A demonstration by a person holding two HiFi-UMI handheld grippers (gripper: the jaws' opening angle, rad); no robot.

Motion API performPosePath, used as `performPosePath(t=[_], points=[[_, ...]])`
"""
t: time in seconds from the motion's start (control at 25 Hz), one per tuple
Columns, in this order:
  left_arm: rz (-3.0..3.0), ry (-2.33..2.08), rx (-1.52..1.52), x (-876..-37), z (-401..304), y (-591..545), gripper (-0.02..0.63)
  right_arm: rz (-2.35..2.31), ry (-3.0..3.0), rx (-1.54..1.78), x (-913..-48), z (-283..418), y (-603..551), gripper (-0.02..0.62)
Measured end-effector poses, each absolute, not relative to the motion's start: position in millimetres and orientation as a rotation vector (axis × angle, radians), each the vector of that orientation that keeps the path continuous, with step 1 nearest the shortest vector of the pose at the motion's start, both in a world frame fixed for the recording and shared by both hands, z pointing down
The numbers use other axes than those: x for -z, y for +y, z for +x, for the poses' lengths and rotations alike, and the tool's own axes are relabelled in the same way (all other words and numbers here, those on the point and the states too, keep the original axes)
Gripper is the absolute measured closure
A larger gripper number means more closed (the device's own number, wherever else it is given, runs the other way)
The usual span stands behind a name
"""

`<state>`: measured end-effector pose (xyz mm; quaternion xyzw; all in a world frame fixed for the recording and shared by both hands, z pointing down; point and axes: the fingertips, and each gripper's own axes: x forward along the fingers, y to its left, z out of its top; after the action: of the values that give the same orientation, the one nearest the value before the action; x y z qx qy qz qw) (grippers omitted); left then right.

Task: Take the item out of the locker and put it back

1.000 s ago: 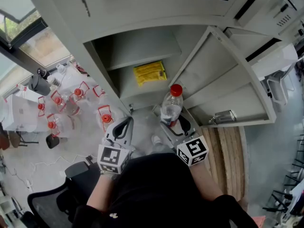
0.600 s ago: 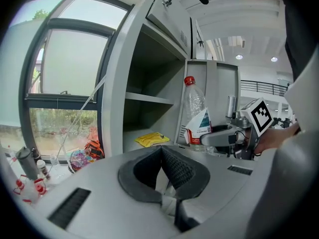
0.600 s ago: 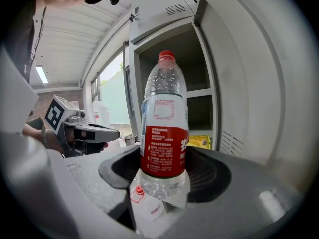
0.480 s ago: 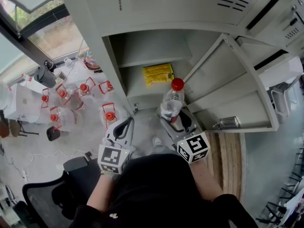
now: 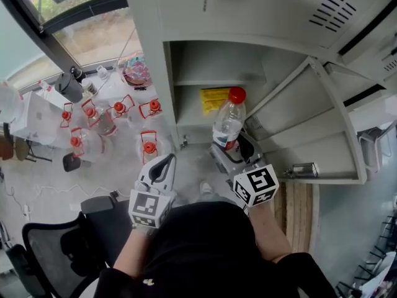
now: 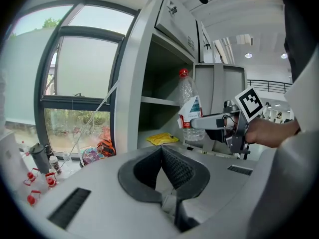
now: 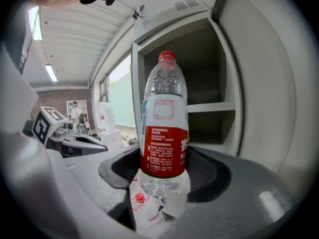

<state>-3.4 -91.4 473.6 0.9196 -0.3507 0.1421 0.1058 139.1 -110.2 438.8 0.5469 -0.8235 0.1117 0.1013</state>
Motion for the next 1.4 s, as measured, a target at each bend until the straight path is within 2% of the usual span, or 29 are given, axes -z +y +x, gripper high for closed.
performPosePath(t=[1.0, 1.4], points=[[2.620, -1.244, -0.393, -466.6, -51.5, -81.4, 0.591, 1.612, -2.483, -0.161, -354.9, 136.4, -183.2, 0.321], [2.604, -1.275, -0.380, -464.6, -59.8, -82.9, 0.591, 1.585, -2.462, -0.177, -352.3, 133.4, -193.9, 0.321]])
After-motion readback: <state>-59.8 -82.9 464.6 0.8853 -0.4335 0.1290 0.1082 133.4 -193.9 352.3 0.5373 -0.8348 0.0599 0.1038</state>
